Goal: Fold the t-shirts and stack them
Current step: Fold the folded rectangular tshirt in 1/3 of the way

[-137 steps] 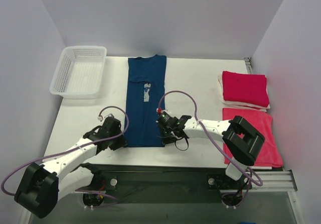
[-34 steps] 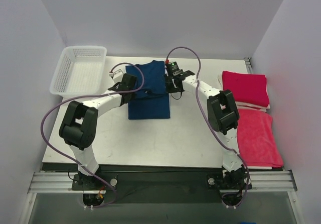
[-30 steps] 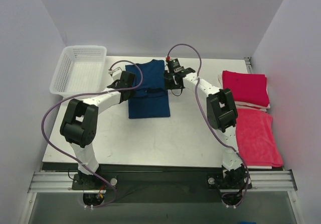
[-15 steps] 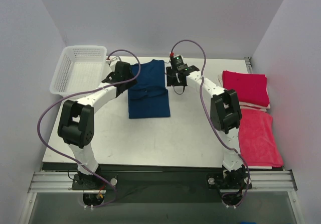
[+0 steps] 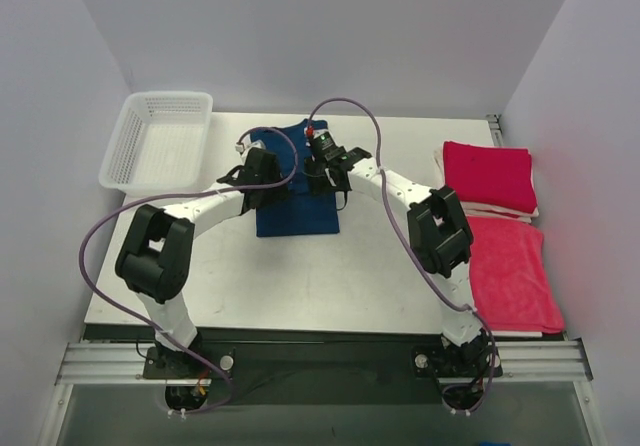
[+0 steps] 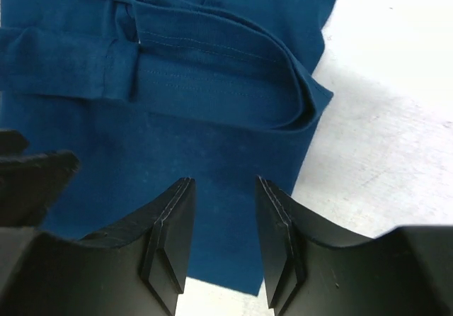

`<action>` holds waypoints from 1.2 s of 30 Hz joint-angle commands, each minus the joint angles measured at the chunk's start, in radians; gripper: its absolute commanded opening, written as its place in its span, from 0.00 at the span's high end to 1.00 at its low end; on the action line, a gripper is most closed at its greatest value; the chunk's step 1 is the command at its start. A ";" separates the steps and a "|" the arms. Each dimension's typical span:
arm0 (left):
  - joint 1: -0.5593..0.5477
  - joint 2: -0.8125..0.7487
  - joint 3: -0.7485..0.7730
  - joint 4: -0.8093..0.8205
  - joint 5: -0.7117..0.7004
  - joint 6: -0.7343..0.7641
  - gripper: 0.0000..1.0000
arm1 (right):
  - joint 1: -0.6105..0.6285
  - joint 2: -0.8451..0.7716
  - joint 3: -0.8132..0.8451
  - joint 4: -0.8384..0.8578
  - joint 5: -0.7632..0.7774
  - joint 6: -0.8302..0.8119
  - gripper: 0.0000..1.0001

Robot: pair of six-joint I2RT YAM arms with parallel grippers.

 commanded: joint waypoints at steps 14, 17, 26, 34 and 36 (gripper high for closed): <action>0.039 0.124 0.086 -0.077 -0.024 -0.023 0.39 | -0.035 0.169 0.165 -0.056 -0.008 0.014 0.62; 0.068 0.162 0.114 -0.057 -0.020 -0.032 0.39 | -0.060 0.192 0.214 -0.056 -0.013 0.020 0.62; 0.111 0.325 0.348 -0.082 -0.047 -0.011 0.39 | -0.126 0.267 0.378 -0.054 -0.007 -0.013 0.62; 0.142 0.415 0.506 0.067 -0.014 0.006 0.39 | -0.172 0.289 0.485 -0.054 -0.007 -0.052 0.59; 0.147 0.438 0.537 0.114 -0.001 0.001 0.39 | -0.178 0.272 0.468 -0.053 -0.016 -0.047 0.59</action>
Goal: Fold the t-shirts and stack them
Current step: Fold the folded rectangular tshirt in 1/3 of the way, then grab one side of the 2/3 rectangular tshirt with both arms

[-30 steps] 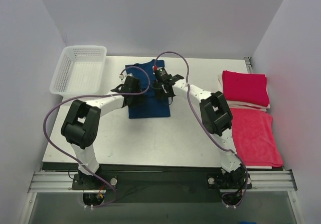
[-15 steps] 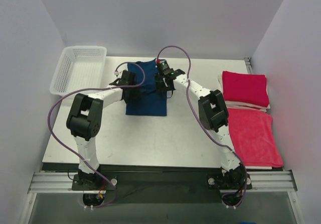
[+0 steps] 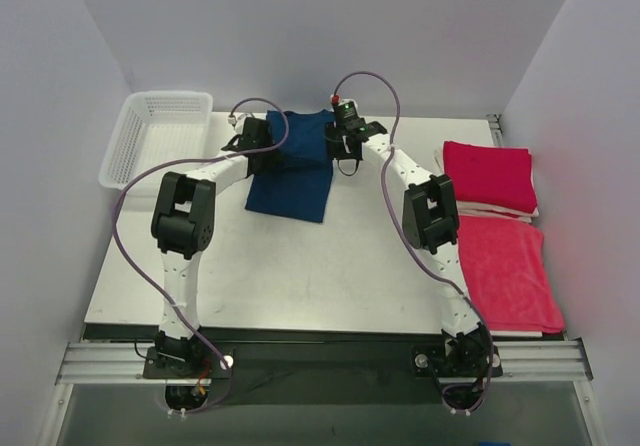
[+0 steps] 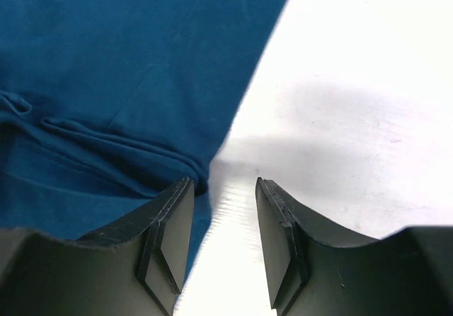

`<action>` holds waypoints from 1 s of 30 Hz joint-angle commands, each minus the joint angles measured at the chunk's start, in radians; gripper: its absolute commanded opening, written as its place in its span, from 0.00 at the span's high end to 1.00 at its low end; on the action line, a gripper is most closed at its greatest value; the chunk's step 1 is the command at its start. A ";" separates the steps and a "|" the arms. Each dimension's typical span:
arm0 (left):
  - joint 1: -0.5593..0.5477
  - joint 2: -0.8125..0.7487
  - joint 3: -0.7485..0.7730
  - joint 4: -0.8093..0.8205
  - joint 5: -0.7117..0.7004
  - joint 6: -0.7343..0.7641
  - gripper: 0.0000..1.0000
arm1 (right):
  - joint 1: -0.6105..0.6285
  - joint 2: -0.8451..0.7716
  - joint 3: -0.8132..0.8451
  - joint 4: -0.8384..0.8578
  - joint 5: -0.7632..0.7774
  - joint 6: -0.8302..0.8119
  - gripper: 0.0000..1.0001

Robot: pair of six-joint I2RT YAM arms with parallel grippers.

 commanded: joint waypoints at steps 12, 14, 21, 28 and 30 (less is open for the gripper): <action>0.026 -0.030 0.007 0.433 -0.023 0.071 0.39 | 0.001 -0.148 -0.180 -0.016 -0.046 0.020 0.63; 0.029 -0.063 -0.013 0.418 -0.017 0.086 0.39 | 0.007 -0.184 -0.206 -0.016 -0.052 0.026 0.65; 0.038 -0.171 -0.094 0.274 0.048 0.164 0.39 | 0.034 -0.307 -0.324 -0.021 -0.045 0.034 0.64; 0.047 -0.286 -0.234 0.117 0.125 0.184 0.38 | 0.093 -0.375 -0.450 -0.030 -0.112 0.030 0.60; 0.069 -0.316 -0.301 0.124 0.196 0.183 0.38 | 0.108 -0.379 -0.494 -0.025 -0.130 0.025 0.54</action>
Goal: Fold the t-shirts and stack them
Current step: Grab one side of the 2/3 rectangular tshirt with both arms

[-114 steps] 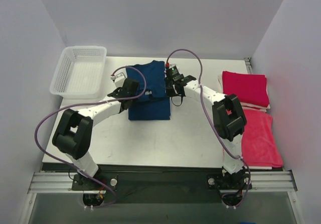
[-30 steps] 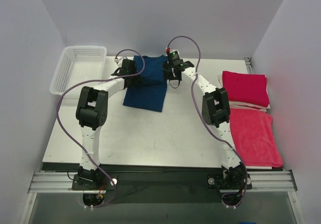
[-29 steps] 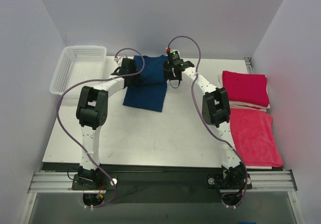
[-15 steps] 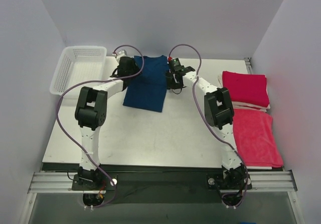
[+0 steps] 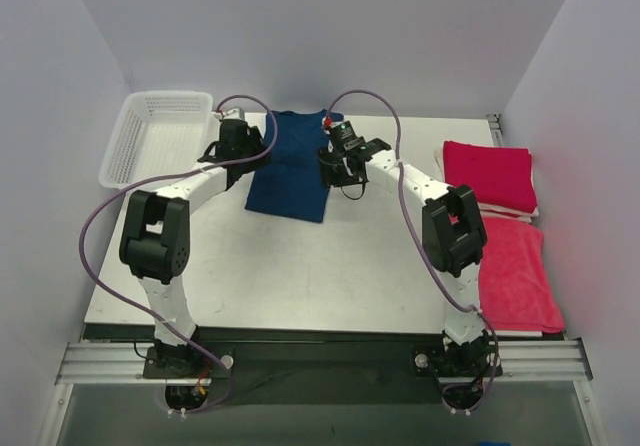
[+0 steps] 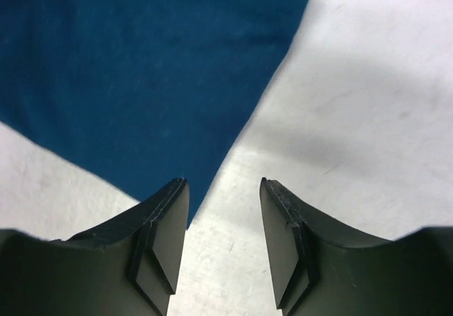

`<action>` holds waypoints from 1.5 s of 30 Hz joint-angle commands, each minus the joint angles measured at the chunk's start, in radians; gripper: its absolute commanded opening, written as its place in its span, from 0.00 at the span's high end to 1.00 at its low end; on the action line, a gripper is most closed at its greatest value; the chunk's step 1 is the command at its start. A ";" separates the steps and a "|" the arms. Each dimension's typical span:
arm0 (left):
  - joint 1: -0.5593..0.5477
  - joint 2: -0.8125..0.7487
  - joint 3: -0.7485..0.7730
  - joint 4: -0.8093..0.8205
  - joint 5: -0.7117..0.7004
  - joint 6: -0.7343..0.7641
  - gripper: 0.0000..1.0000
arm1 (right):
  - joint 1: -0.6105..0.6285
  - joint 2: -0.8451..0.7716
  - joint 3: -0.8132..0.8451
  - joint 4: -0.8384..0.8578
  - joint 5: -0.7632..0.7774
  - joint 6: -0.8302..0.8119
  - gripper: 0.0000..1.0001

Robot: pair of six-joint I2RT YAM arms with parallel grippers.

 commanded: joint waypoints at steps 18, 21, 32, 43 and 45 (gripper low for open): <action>0.162 -0.103 -0.398 0.144 0.366 -0.068 0.38 | 0.045 -0.152 -0.463 0.356 -0.125 0.104 0.50; 0.182 -0.090 -0.409 0.151 0.387 -0.077 0.40 | 0.045 -0.128 -0.469 0.387 -0.140 0.119 0.51; 0.193 -0.107 -0.465 0.158 0.363 -0.073 0.48 | 0.044 -0.069 -0.478 0.477 -0.194 0.191 0.55; 0.202 -0.124 -0.528 0.196 0.420 -0.079 0.93 | 0.045 -0.080 -0.499 0.434 -0.214 0.203 0.71; 0.199 -0.138 -0.554 0.205 0.432 -0.080 1.00 | 0.041 -0.085 -0.518 0.433 -0.225 0.196 0.94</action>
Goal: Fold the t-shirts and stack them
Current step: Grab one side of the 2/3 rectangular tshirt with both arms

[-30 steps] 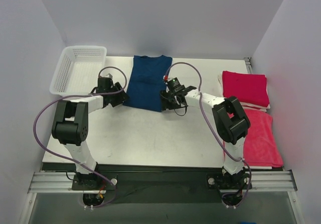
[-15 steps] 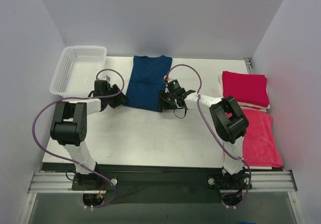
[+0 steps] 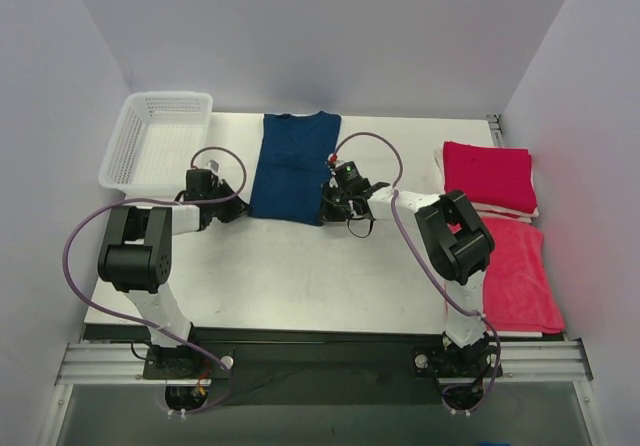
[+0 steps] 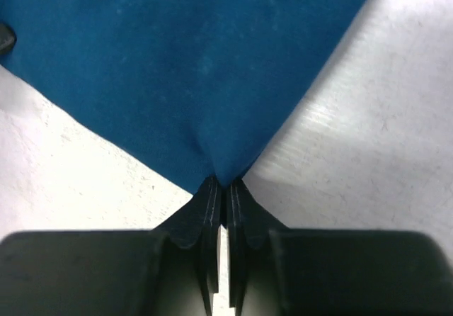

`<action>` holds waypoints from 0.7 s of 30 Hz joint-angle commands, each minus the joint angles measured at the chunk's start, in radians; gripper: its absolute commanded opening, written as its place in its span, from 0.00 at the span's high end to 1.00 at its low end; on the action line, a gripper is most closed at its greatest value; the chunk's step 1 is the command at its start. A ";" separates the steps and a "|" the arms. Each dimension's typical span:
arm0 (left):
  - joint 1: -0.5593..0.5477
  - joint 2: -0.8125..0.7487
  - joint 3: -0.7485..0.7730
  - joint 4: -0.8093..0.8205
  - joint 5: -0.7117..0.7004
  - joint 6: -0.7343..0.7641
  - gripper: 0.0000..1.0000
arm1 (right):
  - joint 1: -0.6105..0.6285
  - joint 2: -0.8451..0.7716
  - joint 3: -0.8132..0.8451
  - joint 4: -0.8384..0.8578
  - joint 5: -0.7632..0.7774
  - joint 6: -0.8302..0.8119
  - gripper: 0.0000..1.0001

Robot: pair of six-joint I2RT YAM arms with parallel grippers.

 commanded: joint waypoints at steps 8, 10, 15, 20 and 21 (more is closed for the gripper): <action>-0.027 -0.124 -0.174 0.004 0.007 -0.011 1.00 | -0.022 -0.083 -0.155 -0.067 0.005 -0.019 1.00; -0.042 -0.177 -0.203 -0.013 -0.017 -0.021 1.00 | -0.027 -0.125 -0.178 -0.091 0.012 -0.033 1.00; -0.140 -0.328 -0.241 -0.086 -0.144 -0.035 1.00 | -0.024 -0.235 -0.258 -0.116 0.008 -0.047 1.00; -0.227 -0.519 -0.287 -0.197 -0.285 -0.052 1.00 | 0.024 -0.343 -0.324 -0.174 0.040 -0.075 1.00; -0.246 -0.568 -0.295 -0.248 -0.296 -0.061 1.00 | 0.033 -0.379 -0.350 -0.186 0.051 -0.078 1.00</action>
